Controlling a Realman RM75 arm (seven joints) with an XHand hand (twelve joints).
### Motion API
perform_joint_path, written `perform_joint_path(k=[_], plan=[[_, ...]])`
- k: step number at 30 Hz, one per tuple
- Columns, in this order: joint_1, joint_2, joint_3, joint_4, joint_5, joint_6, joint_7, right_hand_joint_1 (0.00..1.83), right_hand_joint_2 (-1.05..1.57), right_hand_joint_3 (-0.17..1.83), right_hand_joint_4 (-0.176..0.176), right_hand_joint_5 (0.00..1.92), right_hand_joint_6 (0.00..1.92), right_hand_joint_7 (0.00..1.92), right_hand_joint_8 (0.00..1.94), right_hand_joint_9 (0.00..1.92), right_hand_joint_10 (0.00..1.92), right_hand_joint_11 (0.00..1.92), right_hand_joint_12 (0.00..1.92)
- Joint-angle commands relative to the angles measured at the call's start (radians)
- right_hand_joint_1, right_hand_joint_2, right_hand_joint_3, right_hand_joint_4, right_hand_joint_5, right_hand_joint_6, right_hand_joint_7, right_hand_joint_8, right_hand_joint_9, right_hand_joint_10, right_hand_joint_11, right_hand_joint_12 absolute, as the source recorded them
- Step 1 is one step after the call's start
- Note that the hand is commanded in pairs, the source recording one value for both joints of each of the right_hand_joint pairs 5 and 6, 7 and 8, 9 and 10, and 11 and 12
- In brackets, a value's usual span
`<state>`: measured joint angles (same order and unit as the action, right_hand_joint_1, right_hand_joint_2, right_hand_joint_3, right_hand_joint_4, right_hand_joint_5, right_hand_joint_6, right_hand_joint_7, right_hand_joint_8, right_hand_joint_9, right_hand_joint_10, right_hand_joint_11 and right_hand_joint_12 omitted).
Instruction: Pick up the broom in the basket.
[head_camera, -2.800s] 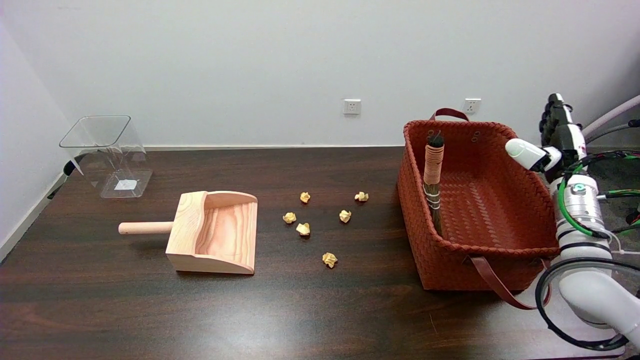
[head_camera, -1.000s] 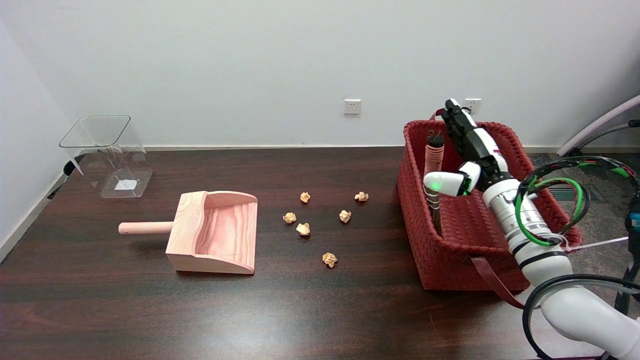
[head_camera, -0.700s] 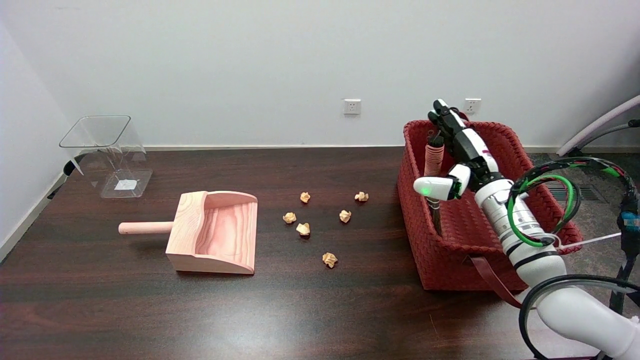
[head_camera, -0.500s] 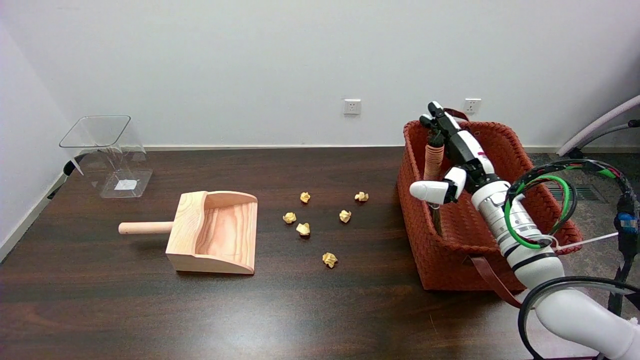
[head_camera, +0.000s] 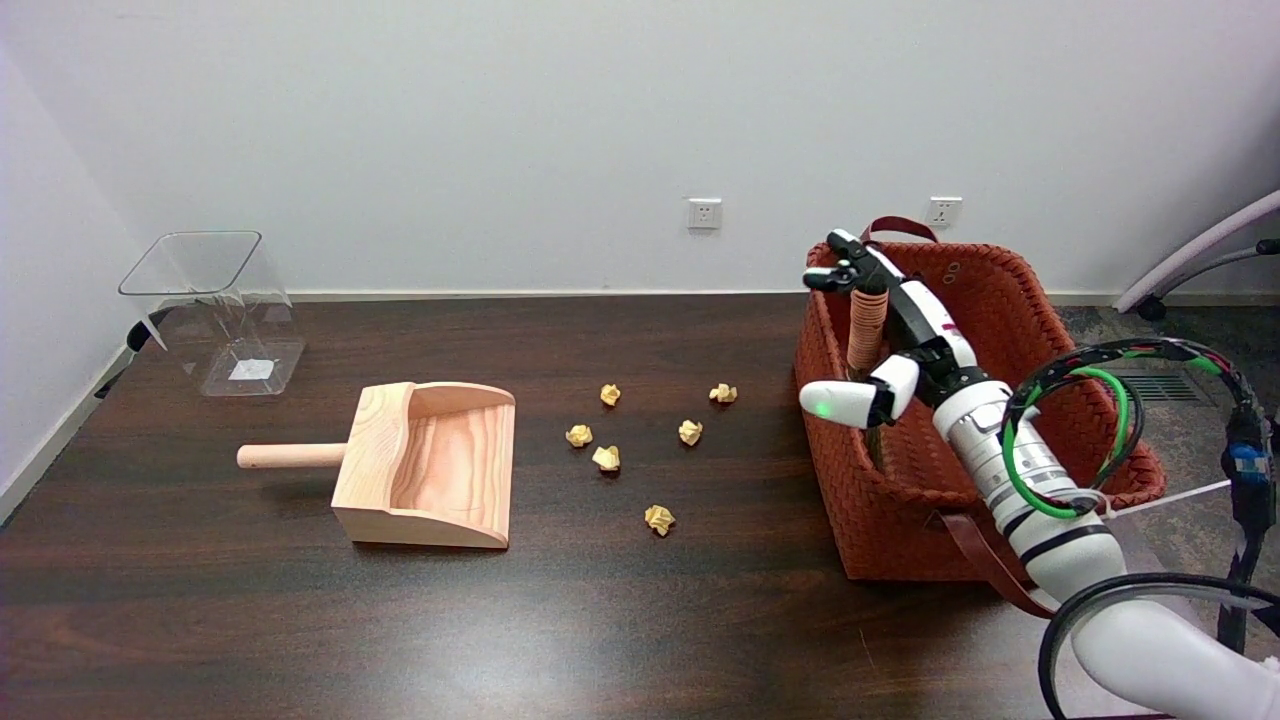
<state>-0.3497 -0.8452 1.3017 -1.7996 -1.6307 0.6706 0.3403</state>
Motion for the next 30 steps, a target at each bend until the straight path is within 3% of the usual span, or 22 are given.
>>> perform_joint_path(k=[1, 11, 15, 18, 20, 22, 27, 30], plan=[[-0.027, -0.014, -0.006, -0.040, -0.016, 0.007, -0.002, 1.17, -0.46, 1.08, 0.000, 0.25, 0.25, 0.66, 0.66, 0.25, 0.25, 0.25, 0.25], [-0.004, -0.005, -0.006, -0.048, -0.027, 0.017, -0.001, 1.21, -0.16, 0.91, 0.000, 0.57, 0.57, 1.00, 1.00, 0.57, 0.57, 0.57, 0.57], [0.002, -0.004, -0.006, -0.049, -0.027, 0.017, -0.001, 1.22, -0.09, 0.95, 0.000, 0.74, 0.74, 1.20, 1.20, 0.74, 0.74, 0.74, 0.74], [0.005, -0.002, -0.004, -0.048, -0.027, 0.017, 0.004, 1.21, 0.07, 1.13, 0.000, 1.05, 1.05, 1.49, 1.49, 1.05, 1.05, 1.05, 1.05], [0.004, -0.002, 0.001, -0.047, -0.027, 0.017, 0.015, 1.19, 0.30, 1.11, 0.000, 1.37, 1.37, 1.72, 1.72, 1.37, 1.37, 1.37, 1.37], [0.004, -0.002, 0.006, -0.045, -0.027, 0.017, 0.023, 1.17, 0.46, 1.04, 0.000, 1.56, 1.56, 1.85, 1.85, 1.56, 1.56, 1.56, 1.56], [0.006, -0.002, 0.015, -0.043, -0.025, 0.005, 0.046, 1.15, 0.65, 0.91, 0.000, 1.91, 1.91, 1.92, 1.92, 1.91, 1.91, 1.91, 1.91], [0.009, -0.002, 0.016, -0.041, -0.021, 0.002, 0.046, 1.17, 0.61, 0.88, 0.000, 1.92, 1.92, 1.92, 1.92, 1.92, 1.92, 1.92, 1.92]])
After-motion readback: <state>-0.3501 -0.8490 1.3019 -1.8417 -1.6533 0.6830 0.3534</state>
